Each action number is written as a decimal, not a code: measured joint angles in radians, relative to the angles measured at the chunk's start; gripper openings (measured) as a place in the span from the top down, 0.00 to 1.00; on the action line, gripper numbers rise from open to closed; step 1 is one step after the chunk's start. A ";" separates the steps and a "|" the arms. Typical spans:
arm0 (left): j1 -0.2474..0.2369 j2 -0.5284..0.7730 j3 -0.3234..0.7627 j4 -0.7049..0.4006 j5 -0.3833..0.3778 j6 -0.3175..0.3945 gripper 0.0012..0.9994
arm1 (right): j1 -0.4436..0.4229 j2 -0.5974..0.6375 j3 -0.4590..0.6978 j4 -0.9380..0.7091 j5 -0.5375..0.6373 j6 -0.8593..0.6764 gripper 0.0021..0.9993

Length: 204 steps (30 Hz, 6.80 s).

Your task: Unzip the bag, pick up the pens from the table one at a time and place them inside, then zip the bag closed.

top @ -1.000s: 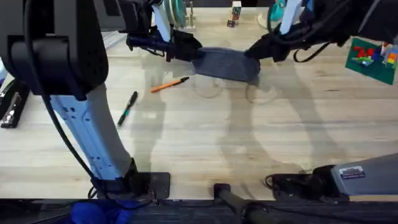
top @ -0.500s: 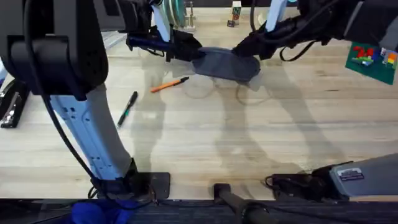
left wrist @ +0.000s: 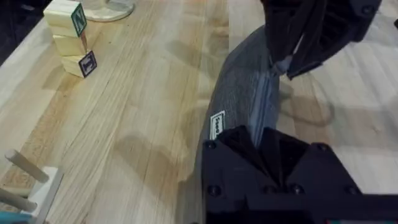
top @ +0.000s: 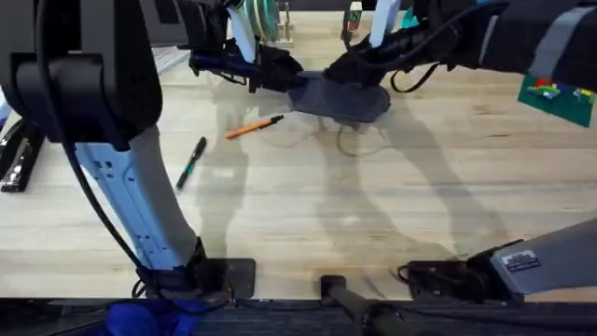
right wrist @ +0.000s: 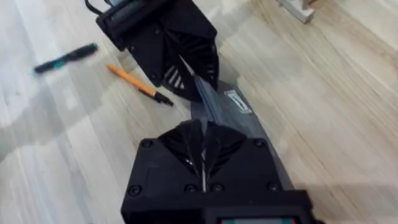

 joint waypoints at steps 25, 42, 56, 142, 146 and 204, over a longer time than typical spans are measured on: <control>0.000 0.000 0.000 -0.004 0.001 0.000 0.96 | 0.084 0.033 0.000 0.101 0.067 0.118 0.97; 0.000 0.000 0.000 -0.004 0.001 0.000 0.96 | 0.084 0.033 0.000 0.100 0.067 0.134 0.97; 0.000 0.000 0.000 -0.003 0.000 0.000 0.96 | 0.095 0.033 0.000 0.107 0.038 0.146 0.48; 0.140 -0.004 0.640 -0.686 -0.663 -0.496 0.00 | -0.063 -0.224 0.001 -0.069 0.030 0.162 0.00; 0.139 -0.061 0.640 -0.699 -0.677 -0.526 0.00 | -0.069 -0.226 0.001 -0.070 0.030 0.162 0.00; -0.035 -1.241 -0.333 -0.510 -0.717 -0.993 0.00 | -0.154 -0.291 0.002 -0.535 0.180 -0.644 0.97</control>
